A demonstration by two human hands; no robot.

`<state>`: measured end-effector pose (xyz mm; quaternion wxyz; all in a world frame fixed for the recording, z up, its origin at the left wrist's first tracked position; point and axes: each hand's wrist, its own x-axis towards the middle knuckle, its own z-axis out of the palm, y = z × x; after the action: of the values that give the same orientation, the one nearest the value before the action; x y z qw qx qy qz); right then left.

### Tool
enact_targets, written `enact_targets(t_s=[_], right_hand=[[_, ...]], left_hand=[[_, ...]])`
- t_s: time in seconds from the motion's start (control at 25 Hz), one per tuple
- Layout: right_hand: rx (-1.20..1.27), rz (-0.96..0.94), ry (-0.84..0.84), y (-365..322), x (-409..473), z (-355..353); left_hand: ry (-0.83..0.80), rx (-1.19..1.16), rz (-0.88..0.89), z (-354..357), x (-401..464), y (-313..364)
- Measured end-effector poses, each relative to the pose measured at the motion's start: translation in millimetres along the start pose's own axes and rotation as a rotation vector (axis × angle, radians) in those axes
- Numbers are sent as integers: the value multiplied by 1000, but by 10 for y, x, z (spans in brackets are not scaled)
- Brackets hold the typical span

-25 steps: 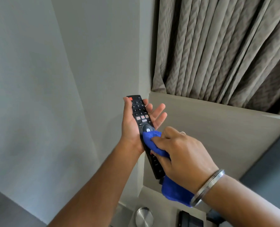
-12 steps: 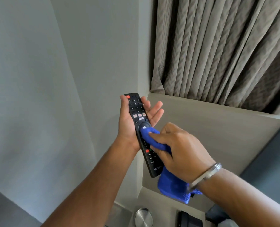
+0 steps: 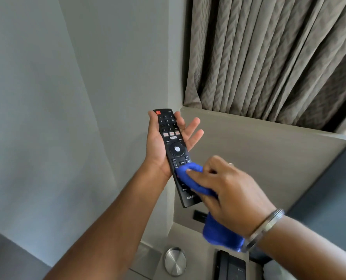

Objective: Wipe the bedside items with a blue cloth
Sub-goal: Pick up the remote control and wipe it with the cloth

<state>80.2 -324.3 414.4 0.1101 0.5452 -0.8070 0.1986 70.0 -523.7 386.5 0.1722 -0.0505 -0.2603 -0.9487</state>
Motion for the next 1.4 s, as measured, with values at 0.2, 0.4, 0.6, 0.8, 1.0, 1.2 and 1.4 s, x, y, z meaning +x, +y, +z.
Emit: enact_targets(t_s=[0.2,0.4,0.6,0.8,1.0,1.2,1.4], right_hand=[[-87,-129,-154,141,-241,-44],[44,20,47,347,-70,-264],[171,110,153,41,207,-117],[219,108,-76,-41,115,-46],[95,174,173,148,289,-266],[-196,87,89,-62,345,-138],[-311,26,51,16,297,-42]], left_hand=[[17,-24,-24,-113,-21,48],[-56,-9,-75,-79,-63,-27],[-138,63,-105,92,-63,-128],[-39,33,-30,-19,-103,-121],[10,98,-77,11,-141,-187],[41,154,-82,49,-151,-188],[16,131,-86,39,-221,-179]])
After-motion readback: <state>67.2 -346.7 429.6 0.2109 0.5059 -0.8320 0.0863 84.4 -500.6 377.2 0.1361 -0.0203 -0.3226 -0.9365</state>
